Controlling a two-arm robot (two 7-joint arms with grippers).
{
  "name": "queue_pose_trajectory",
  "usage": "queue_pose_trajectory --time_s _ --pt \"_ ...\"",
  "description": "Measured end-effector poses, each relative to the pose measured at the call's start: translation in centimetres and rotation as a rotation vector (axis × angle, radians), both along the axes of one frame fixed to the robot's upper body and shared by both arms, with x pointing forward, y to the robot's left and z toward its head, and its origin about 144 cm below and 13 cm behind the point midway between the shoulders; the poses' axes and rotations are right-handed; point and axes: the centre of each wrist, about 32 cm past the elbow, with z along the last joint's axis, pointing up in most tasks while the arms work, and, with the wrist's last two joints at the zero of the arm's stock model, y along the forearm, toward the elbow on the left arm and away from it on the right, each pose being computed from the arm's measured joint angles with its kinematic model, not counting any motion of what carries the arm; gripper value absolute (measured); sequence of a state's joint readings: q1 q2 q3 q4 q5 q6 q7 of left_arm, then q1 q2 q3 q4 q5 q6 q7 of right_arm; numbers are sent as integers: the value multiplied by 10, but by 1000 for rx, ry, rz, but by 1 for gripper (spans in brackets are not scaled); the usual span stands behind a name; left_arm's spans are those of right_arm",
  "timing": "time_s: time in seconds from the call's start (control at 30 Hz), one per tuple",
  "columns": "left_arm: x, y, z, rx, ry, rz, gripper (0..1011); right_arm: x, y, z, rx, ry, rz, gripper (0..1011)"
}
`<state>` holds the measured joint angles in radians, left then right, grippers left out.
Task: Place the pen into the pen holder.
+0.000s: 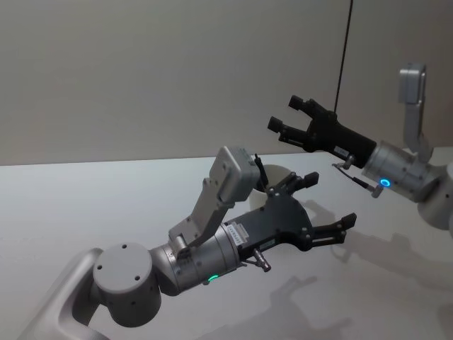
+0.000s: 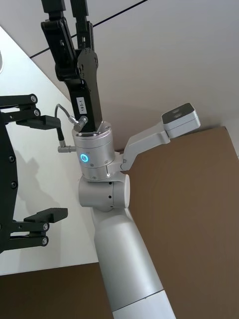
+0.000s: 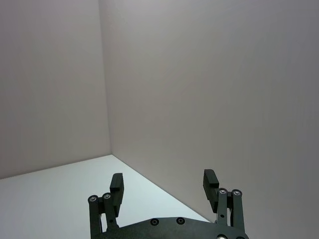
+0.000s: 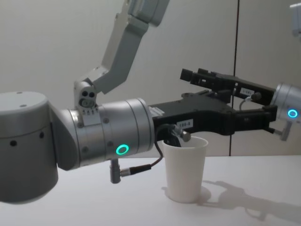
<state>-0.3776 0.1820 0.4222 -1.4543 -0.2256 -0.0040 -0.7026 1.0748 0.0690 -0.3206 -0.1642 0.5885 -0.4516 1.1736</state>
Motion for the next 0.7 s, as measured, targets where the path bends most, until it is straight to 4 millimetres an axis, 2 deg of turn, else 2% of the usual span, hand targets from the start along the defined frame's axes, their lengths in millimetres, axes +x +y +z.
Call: queue_pose_trajectory --time_s 0.27,0.7 --pt "0 0 0 0 0 0 1004 -4 -5 3 6 -7 -13 1001" --pt "0 0 0 0 0 0 1004 -35 -20 13 0 23 -60 1001"
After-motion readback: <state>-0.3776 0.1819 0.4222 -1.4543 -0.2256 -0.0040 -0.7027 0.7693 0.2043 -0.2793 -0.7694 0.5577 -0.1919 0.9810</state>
